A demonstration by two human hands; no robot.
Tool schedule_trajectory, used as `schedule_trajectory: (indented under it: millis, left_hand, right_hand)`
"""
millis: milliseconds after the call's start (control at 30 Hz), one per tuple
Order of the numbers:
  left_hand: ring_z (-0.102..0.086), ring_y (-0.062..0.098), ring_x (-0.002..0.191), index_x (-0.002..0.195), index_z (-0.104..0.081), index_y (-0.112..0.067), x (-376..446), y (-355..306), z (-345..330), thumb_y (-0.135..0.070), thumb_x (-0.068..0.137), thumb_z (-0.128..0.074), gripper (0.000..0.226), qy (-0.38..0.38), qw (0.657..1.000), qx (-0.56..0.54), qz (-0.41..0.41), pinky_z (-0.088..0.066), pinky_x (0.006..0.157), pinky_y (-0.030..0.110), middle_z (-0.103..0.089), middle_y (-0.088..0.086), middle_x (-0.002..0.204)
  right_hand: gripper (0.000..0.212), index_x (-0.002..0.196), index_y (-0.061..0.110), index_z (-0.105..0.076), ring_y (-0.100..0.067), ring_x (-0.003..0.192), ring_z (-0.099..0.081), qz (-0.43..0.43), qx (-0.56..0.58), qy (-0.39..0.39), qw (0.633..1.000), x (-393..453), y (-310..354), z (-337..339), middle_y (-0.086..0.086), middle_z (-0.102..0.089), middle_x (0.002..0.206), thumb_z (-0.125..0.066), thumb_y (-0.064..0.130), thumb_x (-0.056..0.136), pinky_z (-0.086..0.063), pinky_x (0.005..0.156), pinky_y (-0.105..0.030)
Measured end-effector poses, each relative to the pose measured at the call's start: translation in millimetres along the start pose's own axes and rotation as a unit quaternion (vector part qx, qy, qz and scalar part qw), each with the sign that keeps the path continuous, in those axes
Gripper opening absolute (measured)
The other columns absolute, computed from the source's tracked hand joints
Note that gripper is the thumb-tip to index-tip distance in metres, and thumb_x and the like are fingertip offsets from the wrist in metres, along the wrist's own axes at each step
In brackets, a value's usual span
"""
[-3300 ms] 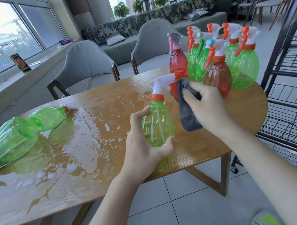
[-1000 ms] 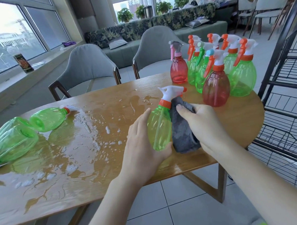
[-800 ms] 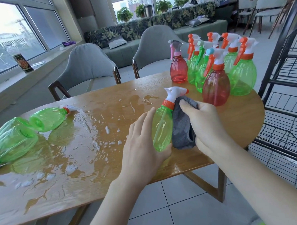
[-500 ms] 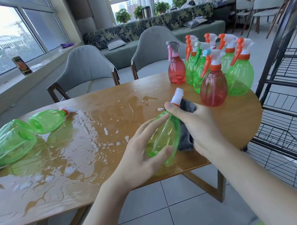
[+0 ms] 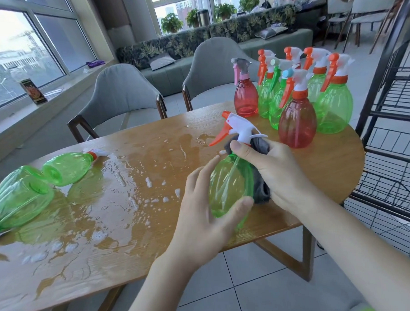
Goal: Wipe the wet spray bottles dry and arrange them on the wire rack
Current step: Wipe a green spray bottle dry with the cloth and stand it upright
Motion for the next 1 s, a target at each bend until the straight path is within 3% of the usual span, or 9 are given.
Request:
schedule_trajectory:
  millis: [133, 233, 400, 467, 567, 667, 833, 933, 1000]
  left_hand:
    - [-0.054, -0.005, 0.138, 0.152, -0.045, -0.05, 4, 5, 2, -0.048, 0.087, -0.079, 0.073, 0.07, 0.987, -0.135, 0.056, -0.045, 0.118, 0.037, -0.059, -0.029, 0.147]
    - [-0.054, -0.003, 0.138, 0.155, -0.042, -0.047, 6, 7, 5, -0.044, 0.087, -0.084, 0.08, -0.001, 1.0, -0.027, 0.013, -0.042, 0.116, 0.023, -0.059, -0.024, 0.148]
    - [-0.045, 0.001, 0.137, 0.154, -0.03, -0.059, 0, 8, 0, -0.051, 0.081, -0.091, 0.096, -0.08, 0.992, 0.094, -0.007, -0.027, 0.103, -0.003, -0.045, -0.016, 0.146]
    - [-0.042, -0.008, 0.137, 0.148, -0.033, -0.067, 2, 9, 7, -0.063, 0.078, -0.086, 0.088, -0.061, 0.996, 0.07, -0.013, -0.028, 0.107, 0.002, -0.046, -0.021, 0.145]
    - [-0.04, -0.013, 0.142, 0.148, -0.044, -0.061, 5, 12, 16, -0.061, 0.087, -0.079, 0.071, 0.002, 0.999, -0.051, 0.007, -0.036, 0.115, 0.023, -0.05, -0.032, 0.149]
    - [-0.039, -0.015, 0.144, 0.153, -0.041, -0.055, 5, 15, 14, -0.049, 0.091, -0.08, 0.074, 0.046, 0.994, -0.09, 0.036, -0.036, 0.118, 0.03, -0.047, -0.039, 0.152]
    - [-0.046, 0.0, 0.147, 0.163, -0.038, -0.038, 7, 12, 7, -0.047, 0.09, -0.084, 0.087, -0.017, 1.0, 0.001, 0.02, -0.044, 0.12, 0.039, -0.051, -0.025, 0.156]
    - [-0.04, -0.011, 0.146, 0.16, -0.039, -0.041, 8, 13, 6, -0.05, 0.087, -0.085, 0.086, -0.045, 0.999, 0.014, 0.011, -0.037, 0.118, 0.017, -0.046, -0.037, 0.151]
    - [-0.037, -0.02, 0.142, 0.157, -0.04, -0.046, 9, 15, 10, -0.052, 0.085, -0.084, 0.085, -0.045, 0.999, -0.014, 0.019, -0.03, 0.109, 0.001, -0.044, -0.046, 0.146]
  right_hand:
    - [0.02, 0.1, 0.008, -0.077, -0.023, 0.084, -0.073, 0.007, -0.032, 0.019, 0.999, -1, 0, -4, -0.011, -0.078, 0.089, -0.078, 0.025, 0.089, -0.061, 0.083, -0.046]
    - [0.028, 0.082, 0.008, -0.071, -0.025, 0.07, -0.067, 0.054, -0.096, -0.023, 0.994, -1, 5, -3, -0.02, -0.07, 0.078, -0.078, 0.034, 0.091, -0.058, 0.072, -0.052]
    - [0.048, 0.064, 0.016, -0.047, -0.015, 0.053, -0.037, 0.108, -0.197, -0.035, 0.974, -7, 13, -9, 0.01, -0.037, 0.051, -0.071, 0.042, 0.096, -0.033, 0.054, -0.033]
    - [0.054, 0.068, 0.007, -0.047, -0.021, 0.053, -0.037, 0.108, -0.199, -0.024, 0.974, -6, 14, -9, -0.001, -0.038, 0.053, -0.071, 0.047, 0.095, -0.035, 0.054, -0.035]
    - [0.069, 0.087, -0.005, -0.058, -0.047, 0.067, -0.055, 0.094, -0.166, 0.002, 0.982, -1, 14, -9, -0.035, -0.053, 0.076, -0.072, 0.062, 0.085, -0.052, 0.067, -0.058]
    - [0.071, 0.091, -0.005, -0.061, -0.051, 0.075, -0.061, 0.092, -0.161, 0.01, 0.983, 1, 15, -11, -0.039, -0.057, 0.086, -0.073, 0.065, 0.081, -0.054, 0.074, -0.066]
    - [0.058, 0.063, 0.008, -0.04, -0.019, 0.055, -0.037, 0.132, -0.226, -0.055, 0.964, -3, 20, -5, -0.01, -0.036, 0.056, -0.073, 0.045, 0.094, -0.033, 0.055, -0.038]
    - [0.057, 0.072, 0.001, -0.051, -0.02, 0.056, -0.044, 0.131, -0.237, -0.053, 0.961, -5, 18, -5, -0.015, -0.046, 0.059, -0.07, 0.05, 0.095, -0.037, 0.057, -0.036]
    - [0.062, 0.095, -0.001, -0.064, -0.03, 0.076, -0.066, 0.063, -0.141, -0.005, 0.988, -1, 7, -9, -0.023, -0.067, 0.082, -0.065, 0.061, 0.093, -0.054, 0.072, -0.045]
Point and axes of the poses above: each hand's wrist, its own x-axis towards the middle knuckle, its own z-axis out of the back of the hand, y = z × x, the point moved 8 cm from there along x, towards the middle knuckle
